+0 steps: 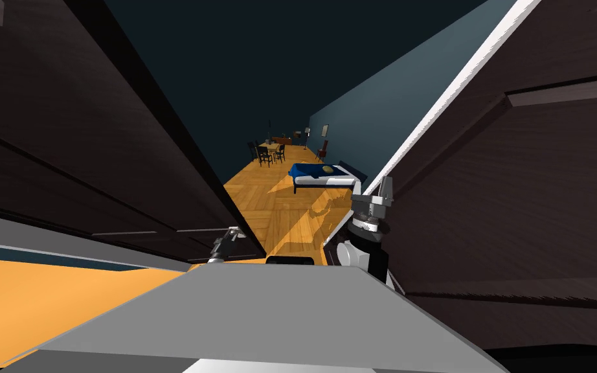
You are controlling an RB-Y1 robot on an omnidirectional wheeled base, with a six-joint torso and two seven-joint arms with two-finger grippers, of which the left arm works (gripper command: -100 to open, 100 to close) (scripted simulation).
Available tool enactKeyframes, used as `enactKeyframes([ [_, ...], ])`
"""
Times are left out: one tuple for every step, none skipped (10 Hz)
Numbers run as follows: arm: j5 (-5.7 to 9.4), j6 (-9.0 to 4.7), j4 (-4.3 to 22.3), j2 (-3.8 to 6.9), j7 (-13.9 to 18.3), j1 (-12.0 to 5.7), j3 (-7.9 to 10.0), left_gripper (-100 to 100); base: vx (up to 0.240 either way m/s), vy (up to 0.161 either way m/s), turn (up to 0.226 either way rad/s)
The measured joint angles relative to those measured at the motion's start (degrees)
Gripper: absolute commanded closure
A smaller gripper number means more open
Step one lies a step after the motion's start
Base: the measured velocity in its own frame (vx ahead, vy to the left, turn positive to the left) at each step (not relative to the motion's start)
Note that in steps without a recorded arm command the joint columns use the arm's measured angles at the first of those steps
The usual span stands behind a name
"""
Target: Pull the door open
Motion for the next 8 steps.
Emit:
enactKeyframes([
  [0.22,0.10,0.0,0.02,1.2,-0.02,-0.09,100,-0.037,0.007,-0.059],
  [0.59,0.16,0.2,0.06,2.6,-0.12,-0.17,100,-0.050,0.020,-0.077],
  [1.10,0.29,0.4,0.04,4.1,-0.29,-0.31,100,-0.037,0.018,-0.035],
  [1.32,0.41,0.4,0.00,5.3,-0.36,-0.43,100,-0.038,0.012,-0.051],
  [1.66,0.66,0.3,0.02,6.8,-0.32,-0.60,100,-0.031,0.006,-0.031],
  [1.87,0.72,0.3,0.05,7.9,-0.31,-0.67,100,-0.041,0.005,-0.039],
  [2.17,1.10,0.0,0.01,9.4,-0.25,-0.84,100,-0.058,0.012,-0.094],
  [2.65,1.56,-0.4,-0.09,11.2,-0.15,-1.03,100,-0.037,0.016,-0.042],
])
